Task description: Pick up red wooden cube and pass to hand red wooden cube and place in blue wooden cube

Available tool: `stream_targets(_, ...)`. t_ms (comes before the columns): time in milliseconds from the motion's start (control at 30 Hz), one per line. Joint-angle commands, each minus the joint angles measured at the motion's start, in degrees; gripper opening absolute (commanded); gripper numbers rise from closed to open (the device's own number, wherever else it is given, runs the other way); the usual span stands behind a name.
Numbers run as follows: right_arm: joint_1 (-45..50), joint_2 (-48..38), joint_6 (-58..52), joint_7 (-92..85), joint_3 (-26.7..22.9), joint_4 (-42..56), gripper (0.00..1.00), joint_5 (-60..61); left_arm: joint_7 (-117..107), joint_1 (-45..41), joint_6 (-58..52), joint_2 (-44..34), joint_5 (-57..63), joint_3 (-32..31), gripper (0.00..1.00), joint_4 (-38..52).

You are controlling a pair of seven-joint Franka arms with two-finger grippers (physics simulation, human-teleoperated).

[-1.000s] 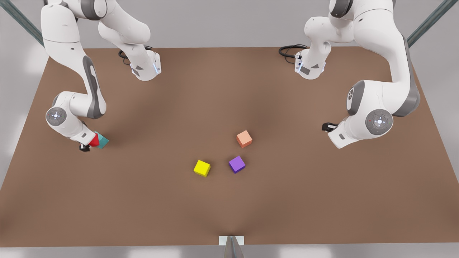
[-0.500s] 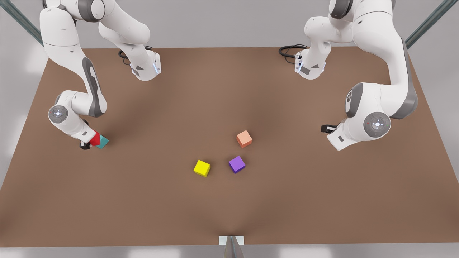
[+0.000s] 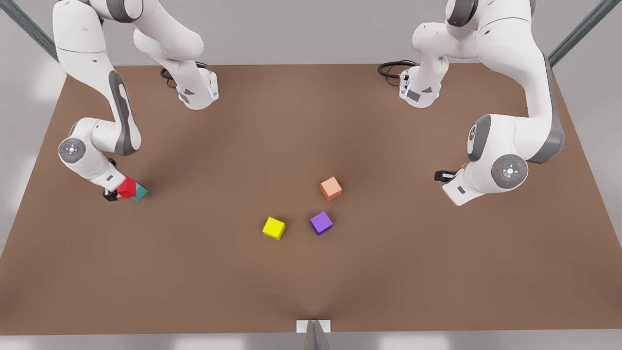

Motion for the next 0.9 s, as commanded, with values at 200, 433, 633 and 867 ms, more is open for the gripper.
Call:
stream_targets(200,0.5,-5.0,-12.9,0.5,0.6,1.2,1.00,2.4,-0.7,0.0,-0.1,-0.1,0.0,0.0,1.00,0.0)
stream_targets(433,16.6,3.9,-50.4,75.9,1.4,31.4,1.00,20.7,-0.7,-0.1,-0.1,-0.1,0.0,0.0,1.00,0.0)
stream_targets(633,22.7,12.1,-57.7,110.2,0.5,51.4,1.00,18.6,-0.7,-0.1,0.2,0.3,0.0,0.0,1.00,0.0)
stream_targets(867,18.5,0.9,-67.0,112.3,3.9,53.7,1.00,14.0,-0.7,0.0,-0.1,0.3,0.0,0.0,1.00,0.0)
